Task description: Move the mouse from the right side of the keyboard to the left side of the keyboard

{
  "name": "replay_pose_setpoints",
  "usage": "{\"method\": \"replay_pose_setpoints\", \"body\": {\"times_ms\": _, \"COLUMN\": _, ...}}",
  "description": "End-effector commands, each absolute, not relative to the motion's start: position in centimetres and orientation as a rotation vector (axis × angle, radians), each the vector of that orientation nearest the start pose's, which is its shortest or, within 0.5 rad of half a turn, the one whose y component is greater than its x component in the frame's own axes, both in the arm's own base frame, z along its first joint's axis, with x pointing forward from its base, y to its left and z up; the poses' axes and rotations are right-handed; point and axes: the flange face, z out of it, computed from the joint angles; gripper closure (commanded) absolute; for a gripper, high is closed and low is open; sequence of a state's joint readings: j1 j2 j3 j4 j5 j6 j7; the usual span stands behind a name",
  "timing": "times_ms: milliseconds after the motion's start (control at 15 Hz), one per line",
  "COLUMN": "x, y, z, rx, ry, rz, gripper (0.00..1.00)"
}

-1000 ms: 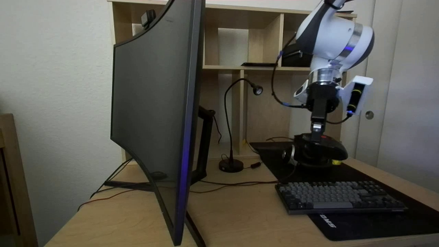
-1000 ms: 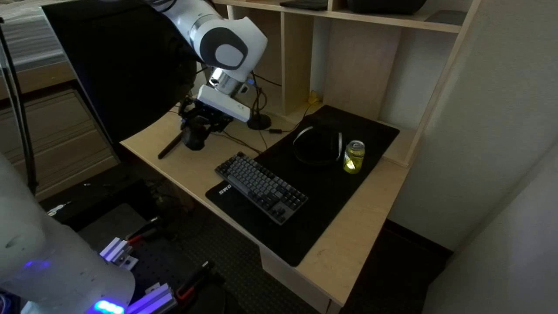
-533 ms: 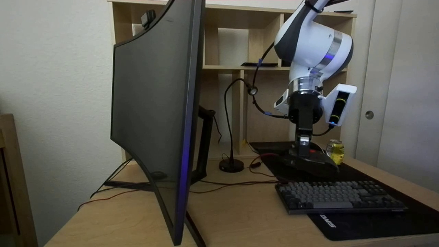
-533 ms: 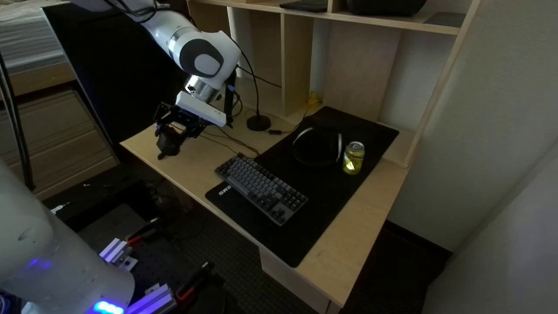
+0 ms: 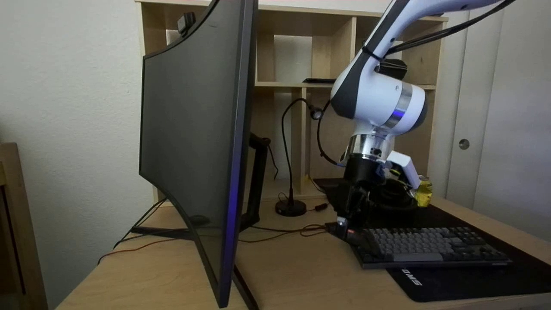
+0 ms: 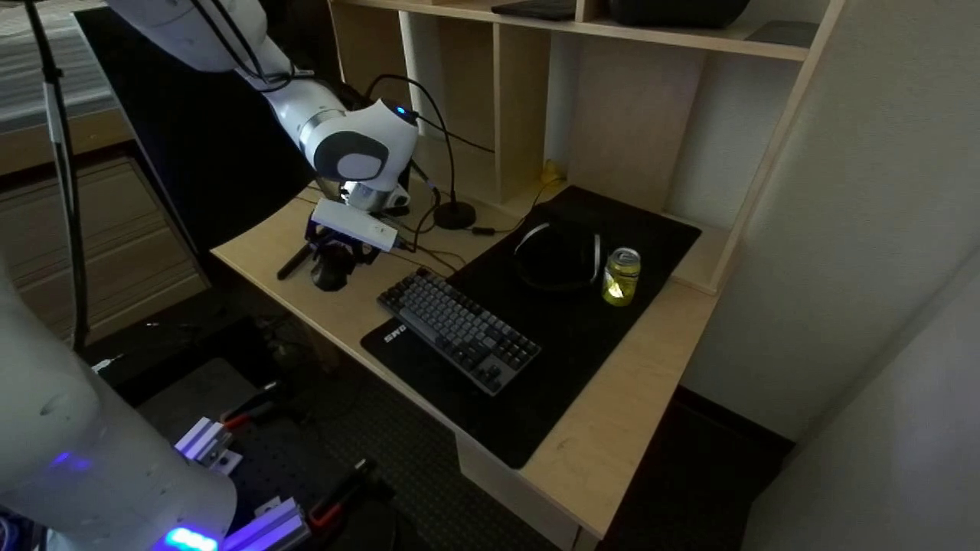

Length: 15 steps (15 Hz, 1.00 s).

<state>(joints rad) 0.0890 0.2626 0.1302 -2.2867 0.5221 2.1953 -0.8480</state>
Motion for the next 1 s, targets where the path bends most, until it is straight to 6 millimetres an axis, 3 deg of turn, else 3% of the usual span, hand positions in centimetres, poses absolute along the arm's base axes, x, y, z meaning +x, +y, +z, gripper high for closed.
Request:
{"method": "replay_pose_setpoints", "body": {"times_ms": 0, "x": 47.9, "y": 13.1, "z": 20.8, "rx": -2.506, "ry": -0.862, "rz": 0.278, "gripper": 0.29}}
{"method": "replay_pose_setpoints", "body": {"times_ms": 200, "x": 47.7, "y": 13.5, "z": 19.8, "rx": -2.513, "ry": -0.837, "rz": 0.285, "gripper": 0.29}}
{"method": "replay_pose_setpoints", "body": {"times_ms": 267, "x": 47.8, "y": 13.5, "z": 19.0, "rx": -2.535, "ry": -0.826, "rz": 0.300, "gripper": 0.54}}
{"method": "replay_pose_setpoints", "body": {"times_ms": 467, "x": 48.4, "y": 13.9, "z": 16.6, "rx": -2.619, "ry": -0.651, "rz": 0.244, "gripper": 0.54}}
{"method": "replay_pose_setpoints", "body": {"times_ms": 800, "x": 48.8, "y": 14.0, "z": 14.0, "rx": -2.746, "ry": -0.575, "rz": 0.181, "gripper": 0.54}}
{"method": "replay_pose_setpoints", "body": {"times_ms": 933, "x": 49.0, "y": 14.3, "z": 13.8, "rx": -2.767, "ry": -0.572, "rz": 0.176, "gripper": 0.54}}
